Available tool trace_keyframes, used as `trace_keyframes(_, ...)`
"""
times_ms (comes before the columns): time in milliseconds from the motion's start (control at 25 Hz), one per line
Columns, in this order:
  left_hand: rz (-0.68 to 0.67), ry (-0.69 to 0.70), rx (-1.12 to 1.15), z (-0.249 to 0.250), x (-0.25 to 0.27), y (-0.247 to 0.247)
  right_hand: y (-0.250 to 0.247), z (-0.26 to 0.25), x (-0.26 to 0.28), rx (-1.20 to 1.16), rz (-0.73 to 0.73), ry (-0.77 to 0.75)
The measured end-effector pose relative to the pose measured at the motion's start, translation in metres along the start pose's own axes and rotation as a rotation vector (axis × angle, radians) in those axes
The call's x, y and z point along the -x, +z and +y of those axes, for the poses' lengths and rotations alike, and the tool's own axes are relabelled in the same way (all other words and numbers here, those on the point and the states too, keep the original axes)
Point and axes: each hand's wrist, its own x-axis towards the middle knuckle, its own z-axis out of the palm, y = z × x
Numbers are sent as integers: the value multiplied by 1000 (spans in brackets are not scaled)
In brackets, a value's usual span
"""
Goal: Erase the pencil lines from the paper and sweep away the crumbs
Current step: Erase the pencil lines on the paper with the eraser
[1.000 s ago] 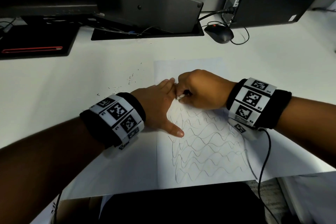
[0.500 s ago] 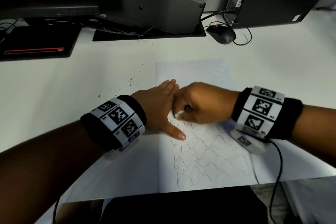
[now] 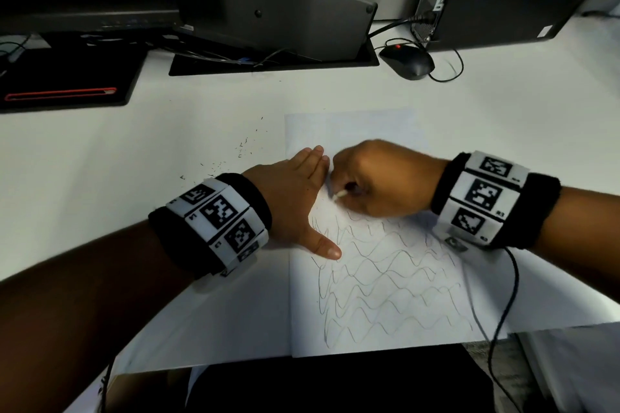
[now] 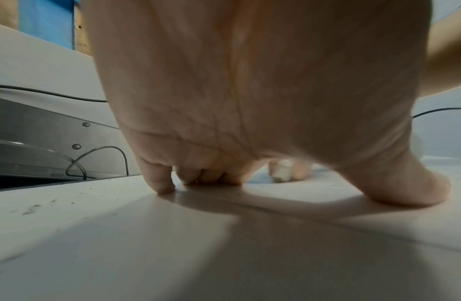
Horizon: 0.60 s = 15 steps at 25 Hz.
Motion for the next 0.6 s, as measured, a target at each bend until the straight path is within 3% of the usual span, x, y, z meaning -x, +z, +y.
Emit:
trace_keyframes(80, -15, 4, -8, 0, 0, 0, 4, -9, 4, -36, -74, -53)
trace_keyframes(240, -14, -7, -28, 2, 1, -1, -7, 5, 2, -7, 29, 63)
trace_keyframes(400, -22, -5, -30, 1, 3, -2, 0, -9, 6, -39, -71, -46)
trace_keyframes(520, -21, -13, -44, 3, 3, -3, -9, 3, 6, -7, 20, 73)
trace_keyframes(600, -14, -13, -38, 3, 3, -3, -4, 2, 9, 2, 20, 28)
